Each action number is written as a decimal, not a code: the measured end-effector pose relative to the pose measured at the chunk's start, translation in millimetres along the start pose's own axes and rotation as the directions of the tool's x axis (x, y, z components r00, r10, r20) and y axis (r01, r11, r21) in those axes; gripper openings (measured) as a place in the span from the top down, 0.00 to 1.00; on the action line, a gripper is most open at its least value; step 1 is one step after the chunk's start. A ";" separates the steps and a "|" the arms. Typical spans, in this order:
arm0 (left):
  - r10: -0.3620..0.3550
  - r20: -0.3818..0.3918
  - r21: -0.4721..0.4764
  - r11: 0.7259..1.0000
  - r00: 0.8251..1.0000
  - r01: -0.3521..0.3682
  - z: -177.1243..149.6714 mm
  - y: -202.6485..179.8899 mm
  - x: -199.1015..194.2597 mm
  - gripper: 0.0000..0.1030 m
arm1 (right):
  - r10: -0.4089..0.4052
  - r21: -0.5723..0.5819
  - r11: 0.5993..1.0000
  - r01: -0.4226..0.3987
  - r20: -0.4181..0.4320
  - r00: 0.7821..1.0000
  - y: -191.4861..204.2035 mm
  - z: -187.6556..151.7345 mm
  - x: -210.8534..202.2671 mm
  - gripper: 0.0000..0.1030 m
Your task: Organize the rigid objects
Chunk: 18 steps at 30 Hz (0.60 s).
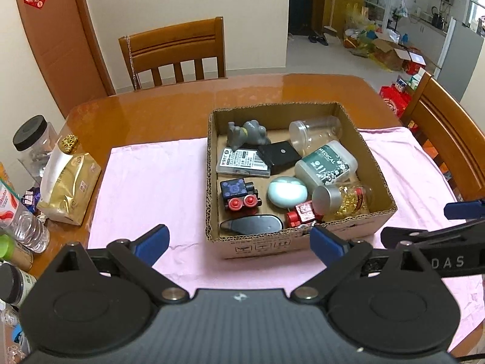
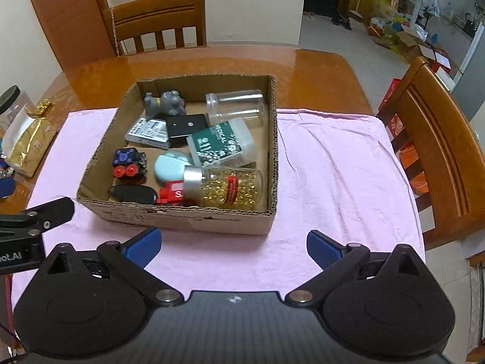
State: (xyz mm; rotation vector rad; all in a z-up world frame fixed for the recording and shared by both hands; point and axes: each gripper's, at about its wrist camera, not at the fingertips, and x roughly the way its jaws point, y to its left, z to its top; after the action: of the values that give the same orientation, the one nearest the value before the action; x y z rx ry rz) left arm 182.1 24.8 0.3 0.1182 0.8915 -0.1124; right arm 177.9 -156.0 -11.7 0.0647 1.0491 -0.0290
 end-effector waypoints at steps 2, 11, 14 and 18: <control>0.012 0.003 0.001 1.000 1.000 -0.012 -0.9 -0.8 -2.3 0.04 | -0.002 0.003 1.000 0.002 0.006 1.000 0.8 -0.4 -2.5 0.00; 0.006 -0.012 0.000 1.000 1.000 -0.006 -4.0 -3.8 -4.2 0.04 | -0.007 0.017 1.000 0.007 0.016 1.000 -0.9 -3.5 -8.4 0.00; 0.005 -0.012 0.000 1.000 1.000 -0.005 -4.2 -4.9 -5.0 0.04 | -0.010 0.020 1.000 0.010 0.019 1.000 -1.8 -4.5 -10.2 0.00; 0.001 -0.013 0.000 1.000 1.000 -0.001 -3.8 -6.0 -5.8 0.04 | -0.012 0.024 1.000 0.012 0.022 1.000 -2.7 -4.5 -11.2 0.00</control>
State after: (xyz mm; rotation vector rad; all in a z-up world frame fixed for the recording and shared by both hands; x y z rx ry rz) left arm 174.7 19.7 2.1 0.1194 0.9042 -0.1108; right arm 168.3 -158.5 -4.3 0.0797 1.0267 -0.0530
